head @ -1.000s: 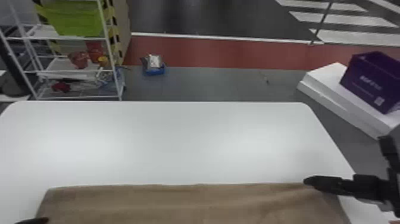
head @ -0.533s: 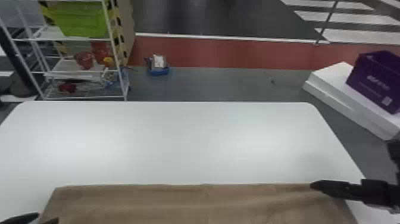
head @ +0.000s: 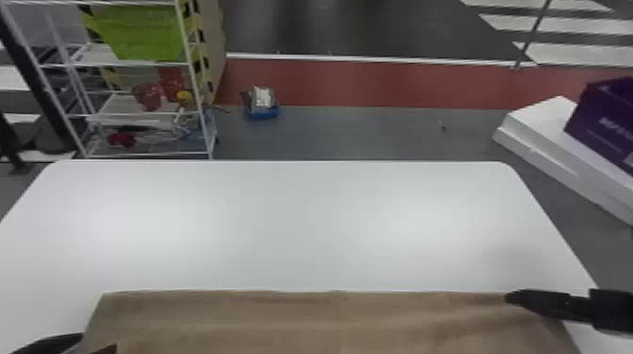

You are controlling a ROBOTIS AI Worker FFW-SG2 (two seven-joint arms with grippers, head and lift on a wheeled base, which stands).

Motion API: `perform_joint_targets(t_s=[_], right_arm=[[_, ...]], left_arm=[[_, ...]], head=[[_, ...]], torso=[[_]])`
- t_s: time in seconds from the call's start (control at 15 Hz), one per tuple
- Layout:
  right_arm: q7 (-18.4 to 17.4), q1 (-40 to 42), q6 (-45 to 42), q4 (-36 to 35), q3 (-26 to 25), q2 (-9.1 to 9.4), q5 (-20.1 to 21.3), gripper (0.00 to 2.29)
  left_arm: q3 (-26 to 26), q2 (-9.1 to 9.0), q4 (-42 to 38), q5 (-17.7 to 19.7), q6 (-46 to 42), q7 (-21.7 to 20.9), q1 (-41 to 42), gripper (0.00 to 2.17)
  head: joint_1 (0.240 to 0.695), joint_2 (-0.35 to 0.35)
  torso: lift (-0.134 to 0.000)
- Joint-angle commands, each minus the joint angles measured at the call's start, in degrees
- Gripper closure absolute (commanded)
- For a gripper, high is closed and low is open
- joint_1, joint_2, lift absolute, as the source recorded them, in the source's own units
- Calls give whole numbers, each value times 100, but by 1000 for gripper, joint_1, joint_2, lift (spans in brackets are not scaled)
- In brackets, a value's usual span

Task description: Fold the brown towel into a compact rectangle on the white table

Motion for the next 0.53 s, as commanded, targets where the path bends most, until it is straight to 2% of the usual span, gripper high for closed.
perform_joint_targets(t_s=[0.0,0.33,0.4,0.47], right_arm=[[28,0,-42,16,-8,1,-13,218],[28,0,-60,34,-26,-8,-49,218],[28,0,-77,43,-26,-8,-49,218],[28,0,-95,60,-26,-8,-49,218]], left_arm=[[-156,3,4,-122,-13,49,27,144],[-297,20,56,-421,-13,67,0,167],[-314,38,47,-456,-13,40,0,292],[-332,46,30,-526,-31,-39,0,603]], head=[[695,-72],[695,-91],[695,-92],[695,-92]], torso=[[-124],[-124],[-124],[-124]])
